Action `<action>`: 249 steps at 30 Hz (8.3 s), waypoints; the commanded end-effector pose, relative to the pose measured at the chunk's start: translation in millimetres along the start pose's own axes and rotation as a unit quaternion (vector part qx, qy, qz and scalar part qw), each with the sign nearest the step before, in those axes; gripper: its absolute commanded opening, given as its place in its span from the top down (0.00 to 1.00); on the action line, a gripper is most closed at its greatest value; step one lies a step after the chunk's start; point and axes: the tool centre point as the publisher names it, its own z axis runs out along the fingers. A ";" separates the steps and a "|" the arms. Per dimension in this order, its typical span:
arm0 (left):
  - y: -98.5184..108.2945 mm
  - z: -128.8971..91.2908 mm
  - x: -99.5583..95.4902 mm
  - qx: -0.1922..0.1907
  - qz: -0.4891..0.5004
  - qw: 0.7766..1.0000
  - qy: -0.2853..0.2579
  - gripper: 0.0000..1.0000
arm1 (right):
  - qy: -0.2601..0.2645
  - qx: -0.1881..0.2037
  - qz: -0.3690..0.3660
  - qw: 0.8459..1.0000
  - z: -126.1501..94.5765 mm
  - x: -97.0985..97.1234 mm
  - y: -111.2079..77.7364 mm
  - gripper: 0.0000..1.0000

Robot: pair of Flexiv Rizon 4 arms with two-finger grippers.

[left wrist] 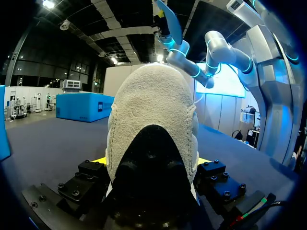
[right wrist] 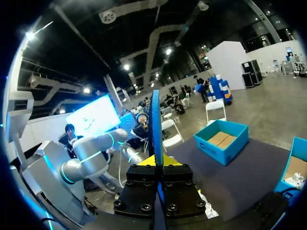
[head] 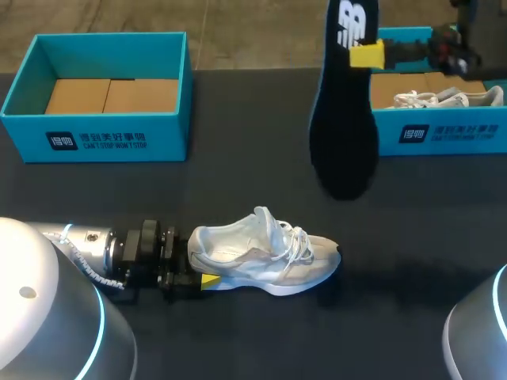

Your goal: Take the shoe out of the shoebox, open the shoe tongue, remove and reinsert the insole, then place the shoe into the shoebox

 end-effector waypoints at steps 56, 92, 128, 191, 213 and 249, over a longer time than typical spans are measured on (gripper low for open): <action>-1.8 -10.7 -5.1 -0.040 0.015 0.999 0.021 0.00 | -0.015 0.012 0.052 0.998 -41.7 53.0 -26.5 1.00; -53.2 -112.4 -9.4 -0.373 0.111 0.920 0.032 0.00 | -0.015 0.012 0.052 0.998 -41.7 53.0 -26.5 1.00; -66.9 -85.8 6.5 -0.551 0.138 0.823 0.015 0.00 | -0.015 0.012 0.052 0.998 -41.7 53.0 -26.5 1.00; -54.1 37.3 -51.5 -0.568 0.095 0.818 -0.016 0.00 | -0.015 0.012 0.052 0.998 -41.7 53.0 -26.5 1.00; -39.0 37.6 -61.4 -0.579 0.068 0.812 -0.030 1.00 | -0.015 0.012 0.052 0.998 -41.7 53.0 -26.5 1.00; -100.5 -11.0 -14.3 -0.532 0.338 0.745 0.216 1.00 | -0.015 0.012 0.052 0.998 -41.7 53.0 -26.5 1.00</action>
